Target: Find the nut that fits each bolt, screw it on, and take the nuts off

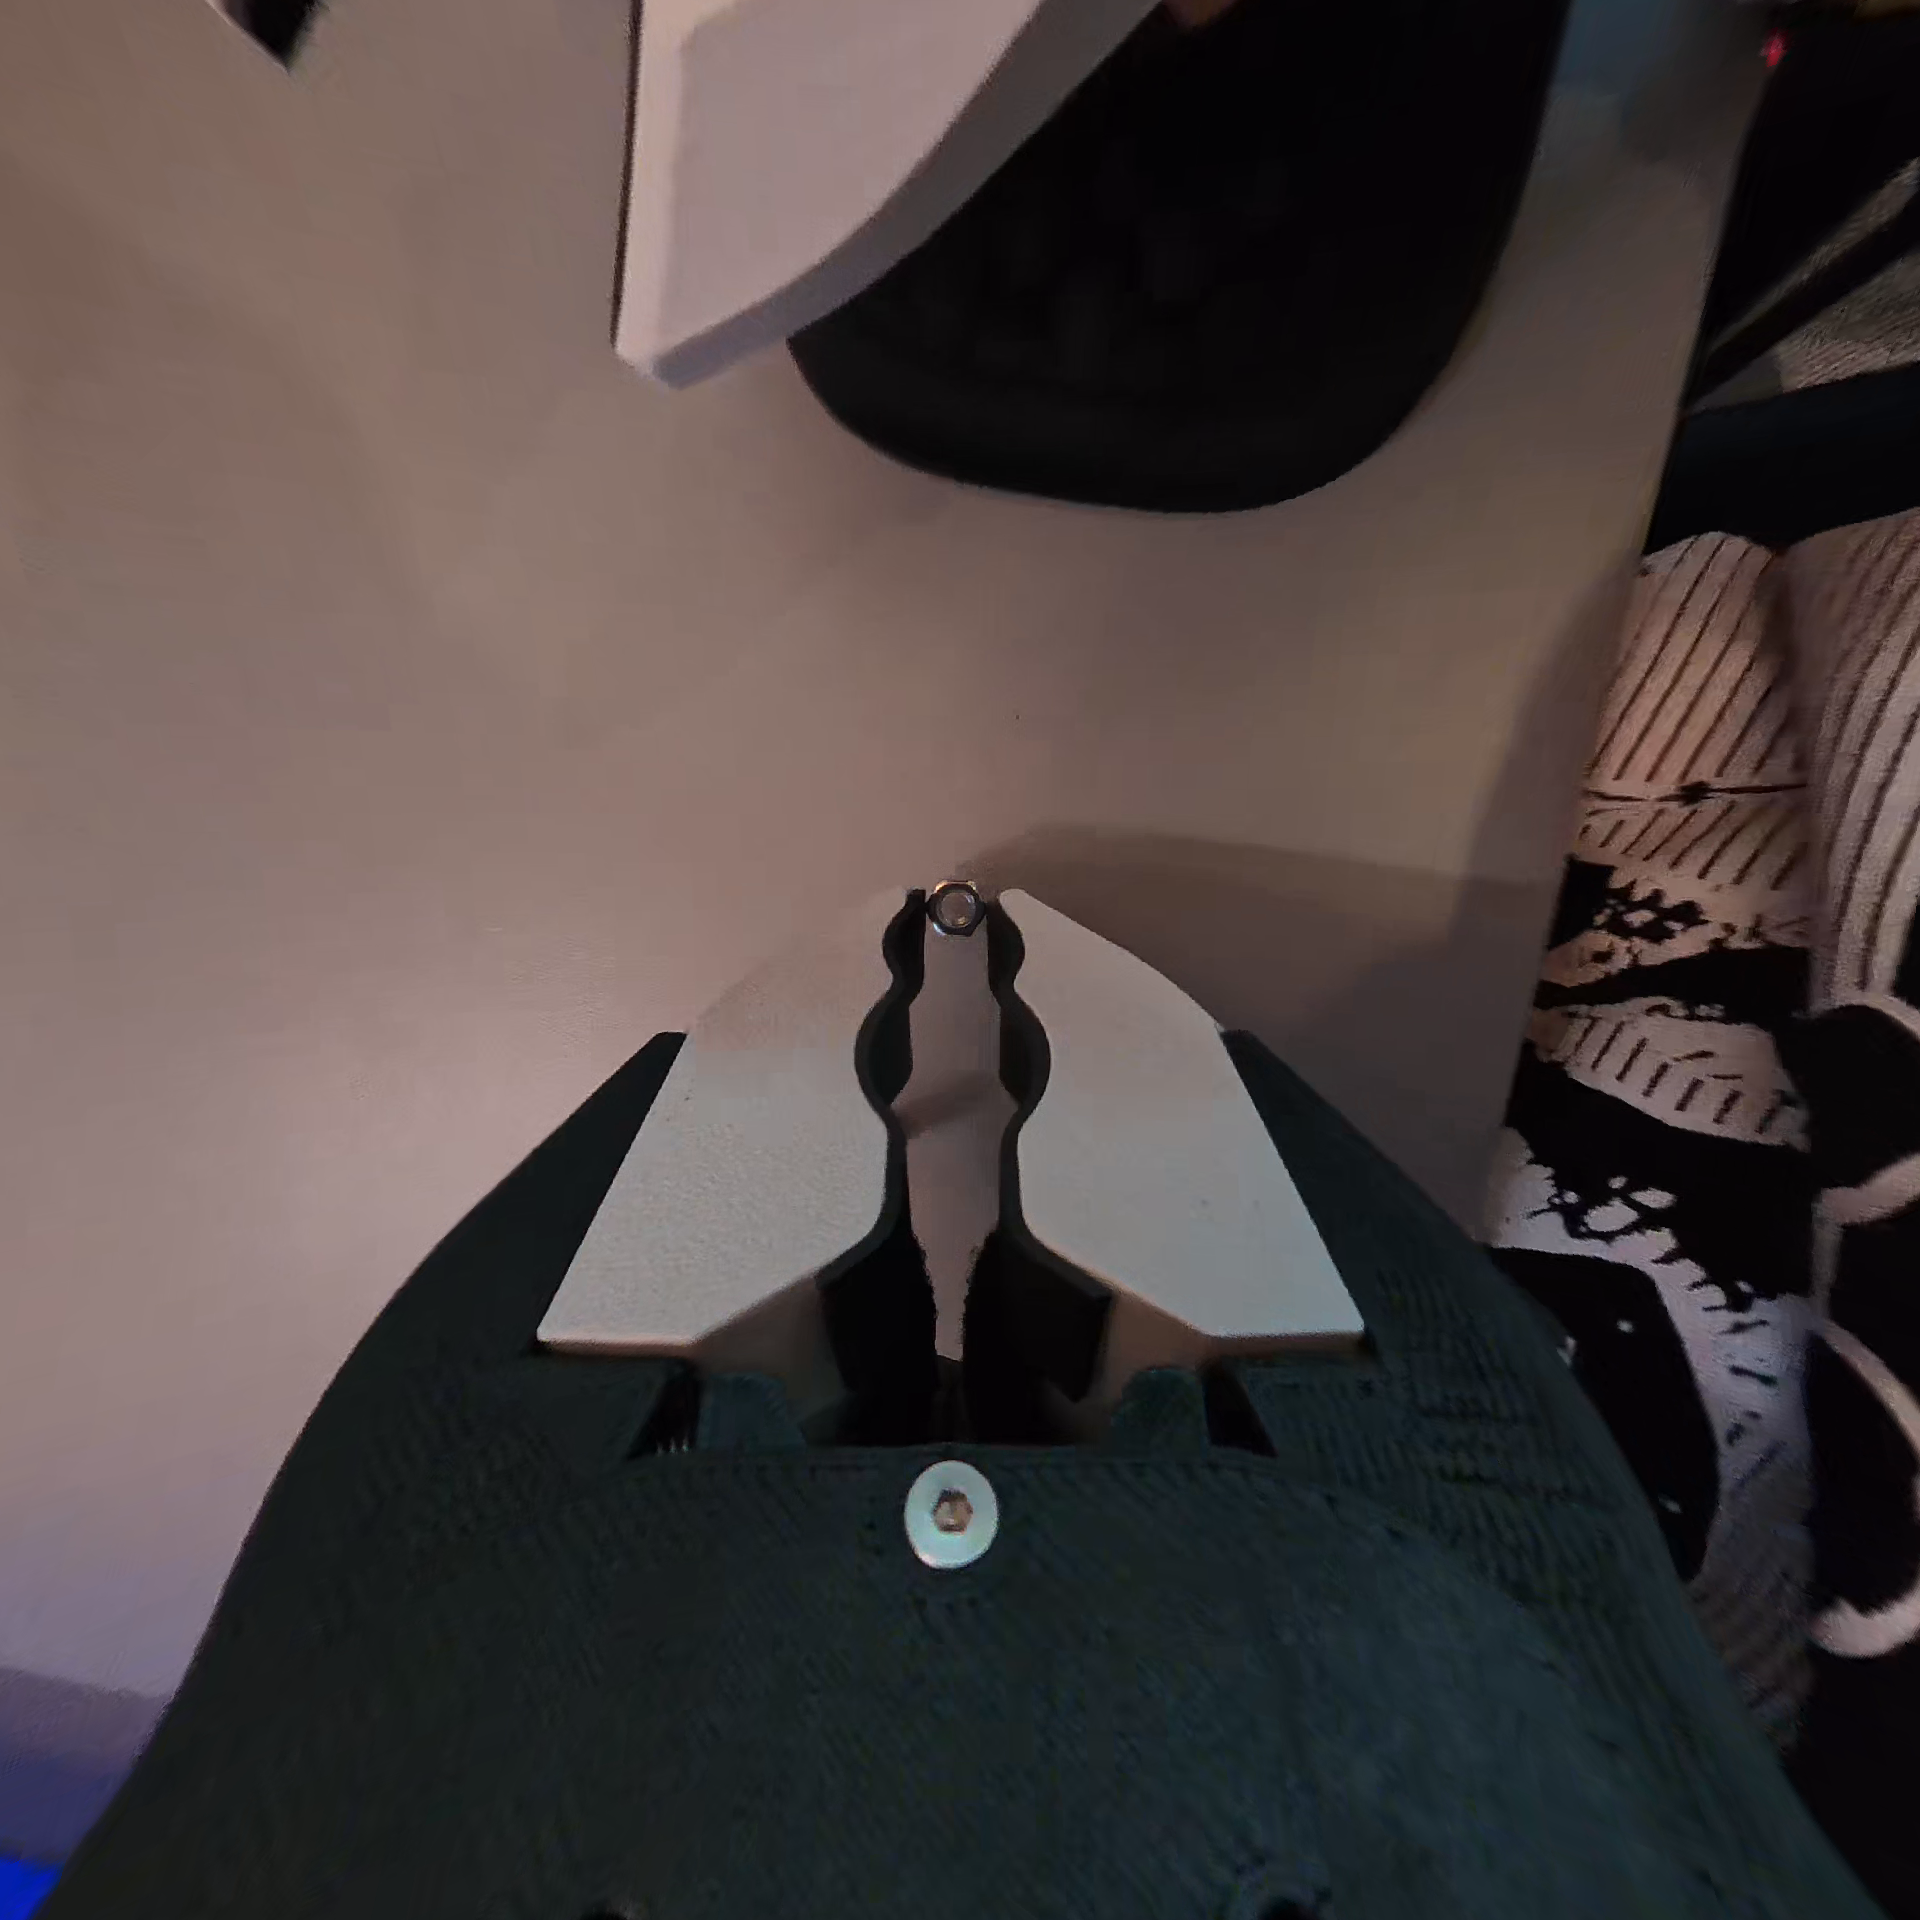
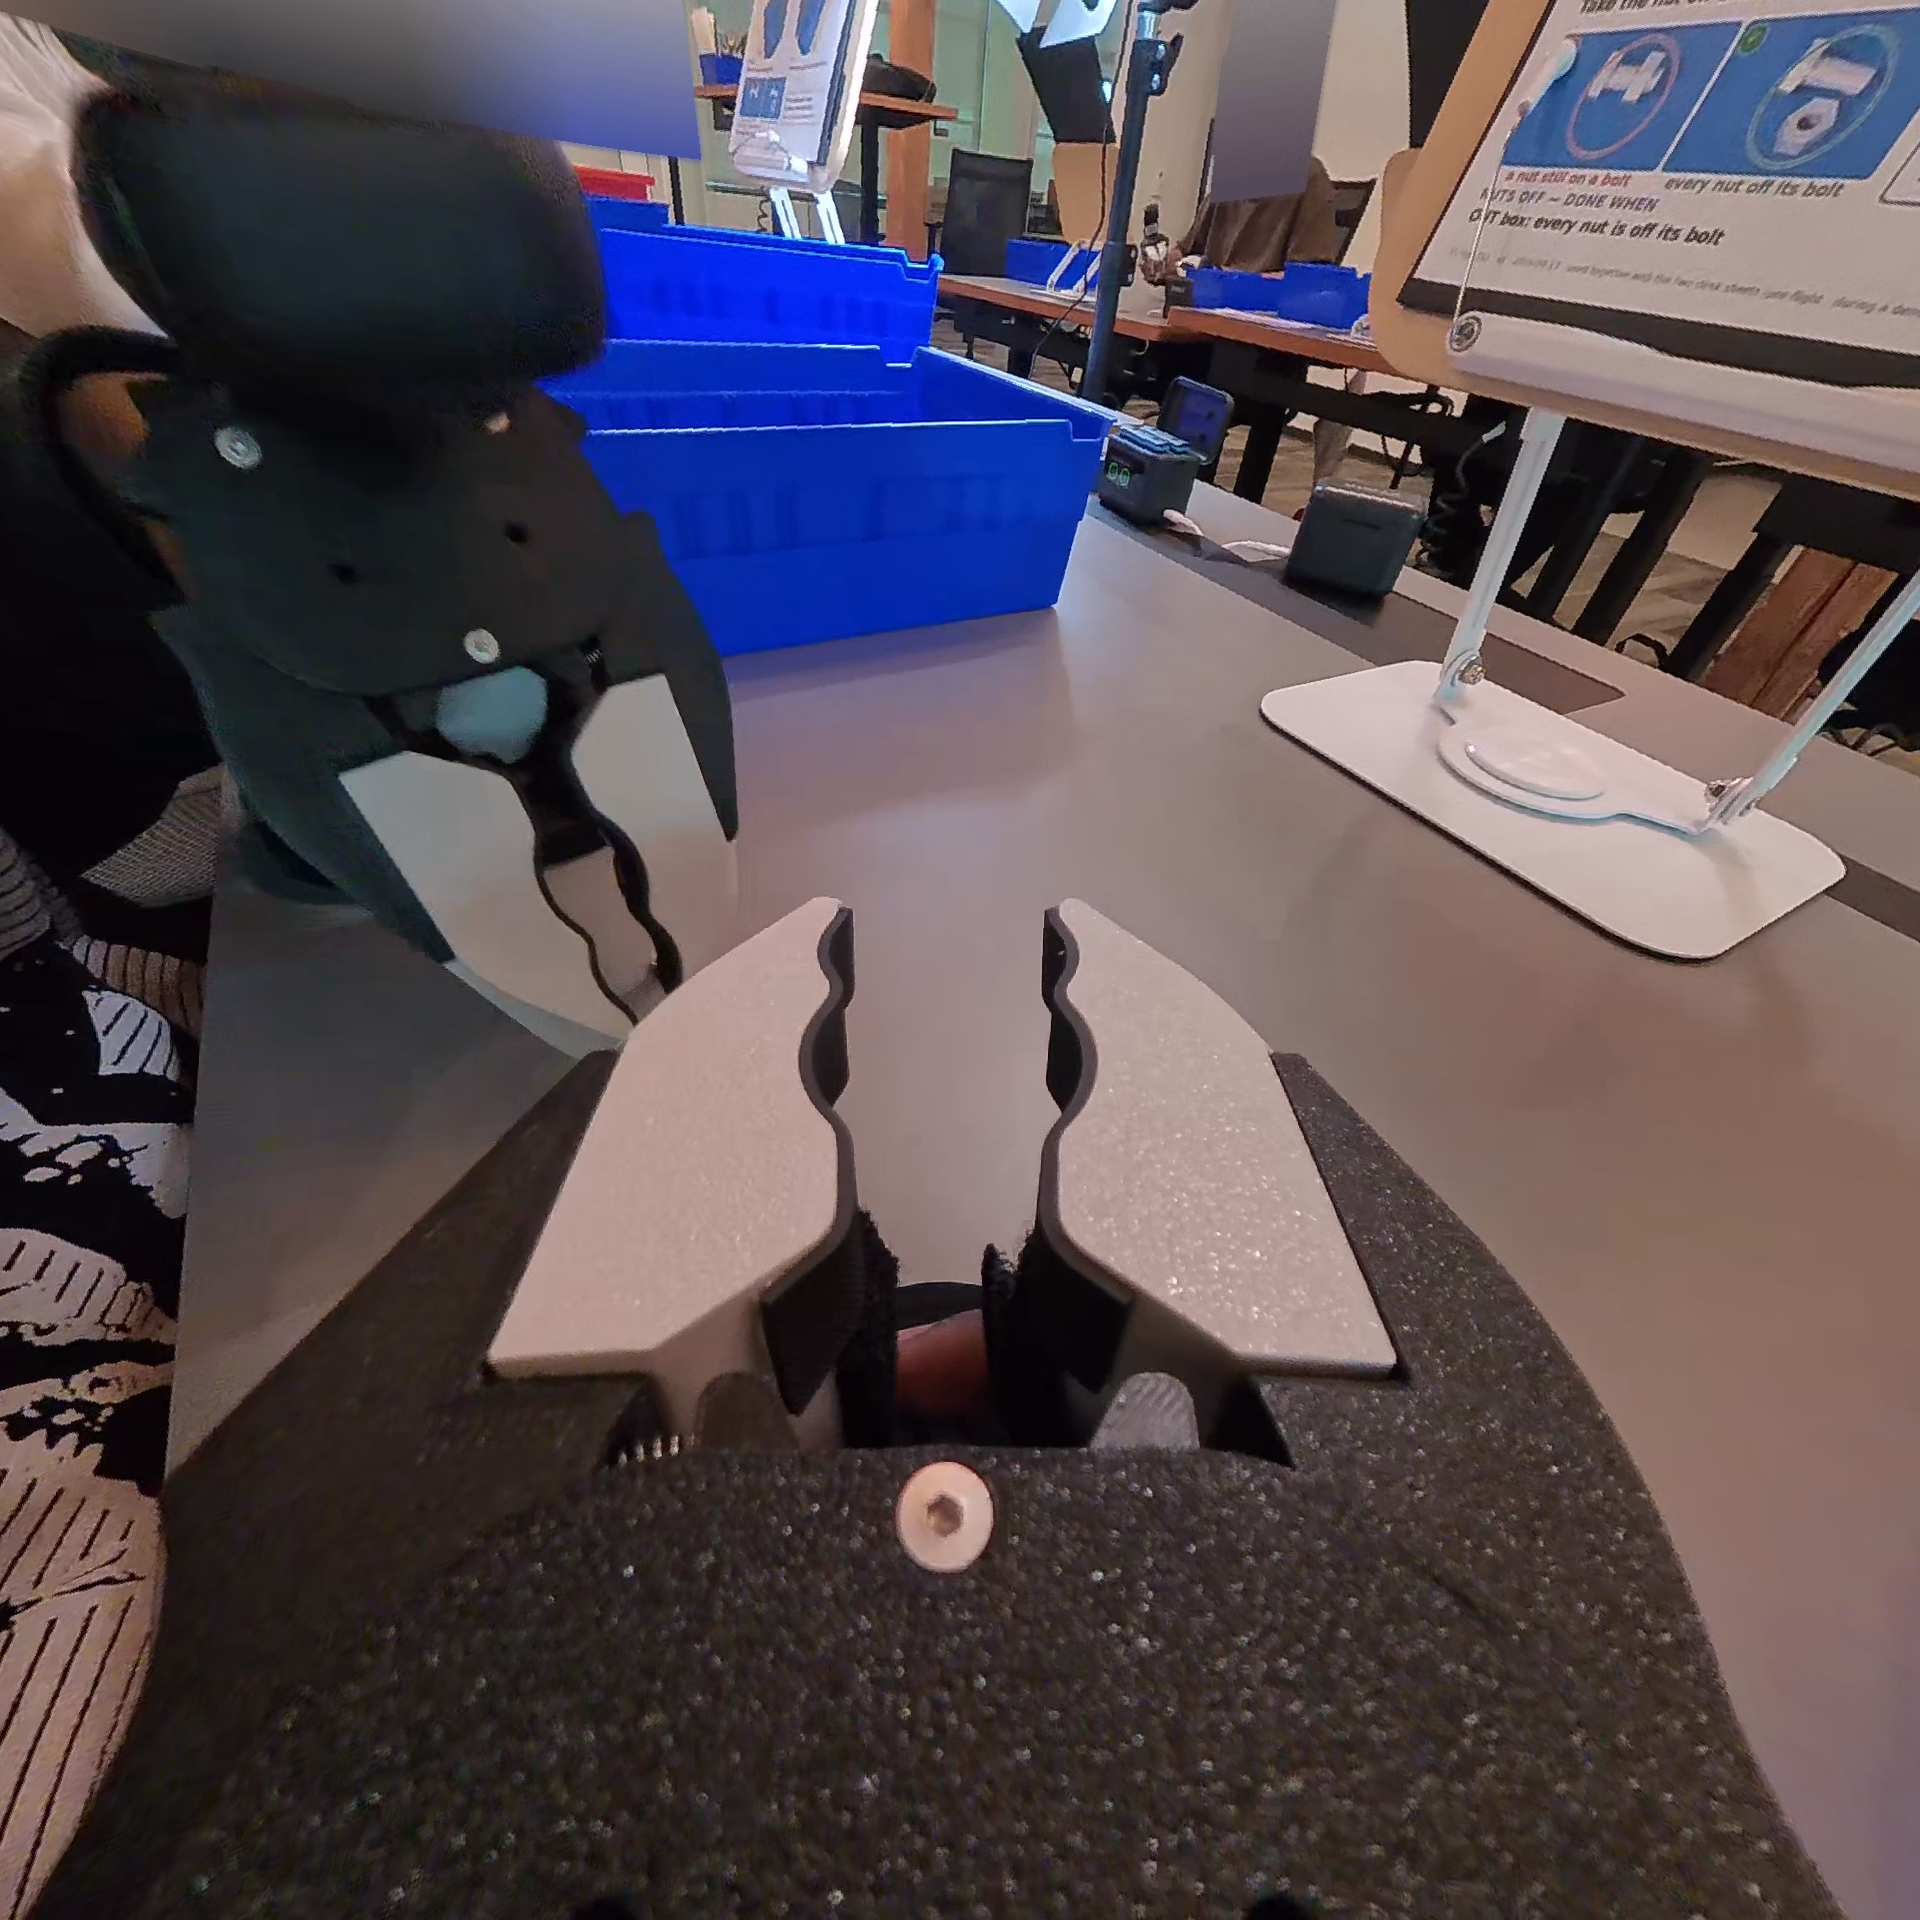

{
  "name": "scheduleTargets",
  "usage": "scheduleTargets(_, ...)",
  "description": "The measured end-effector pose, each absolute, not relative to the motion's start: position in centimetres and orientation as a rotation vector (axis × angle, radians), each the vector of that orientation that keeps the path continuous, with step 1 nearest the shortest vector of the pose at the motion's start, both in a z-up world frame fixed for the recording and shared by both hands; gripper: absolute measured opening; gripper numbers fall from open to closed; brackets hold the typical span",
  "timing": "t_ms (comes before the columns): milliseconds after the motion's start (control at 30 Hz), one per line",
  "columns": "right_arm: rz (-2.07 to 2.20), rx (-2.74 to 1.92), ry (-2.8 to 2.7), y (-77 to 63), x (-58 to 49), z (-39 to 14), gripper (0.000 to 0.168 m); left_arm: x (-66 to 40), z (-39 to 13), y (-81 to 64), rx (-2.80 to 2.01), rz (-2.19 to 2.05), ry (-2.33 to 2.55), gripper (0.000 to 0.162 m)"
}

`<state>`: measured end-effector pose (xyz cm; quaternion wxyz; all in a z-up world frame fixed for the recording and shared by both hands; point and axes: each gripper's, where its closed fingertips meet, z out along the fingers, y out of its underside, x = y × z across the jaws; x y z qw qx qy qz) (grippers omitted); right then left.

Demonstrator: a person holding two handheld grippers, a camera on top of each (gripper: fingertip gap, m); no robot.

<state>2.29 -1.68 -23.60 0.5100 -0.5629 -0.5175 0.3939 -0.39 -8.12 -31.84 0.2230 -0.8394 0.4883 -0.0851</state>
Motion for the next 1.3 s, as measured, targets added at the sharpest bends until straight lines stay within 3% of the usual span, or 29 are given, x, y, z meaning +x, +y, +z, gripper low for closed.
scheduleTargets(300,0.949,-1.36,-1.248,-1.6,2.2,-23.7,0.035,-0.3,-32.2,-8.3,-2.326,-0.26,1.349,0.012)
scheduleTargets(533,0.944,-1.363,-1.254,-1.6,2.1,-23.8,0.035,0.0,-31.6,-8.4,-2.298,-0.286,1.345,0.021)
scheduleTargets(833,0.932,-1.362,-1.335,-2.5,1.5,-24.1,0.033,-3.6,-24.4,-8.2,-2.064,-0.559,0.956,0.03)
scheduleTargets(1300,0.974,-1.548,-1.772,-8.8,-6.3,-29.2,0.019,-7.0,-25.5,-10.0,-1.946,-0.659,0.848,0.043)
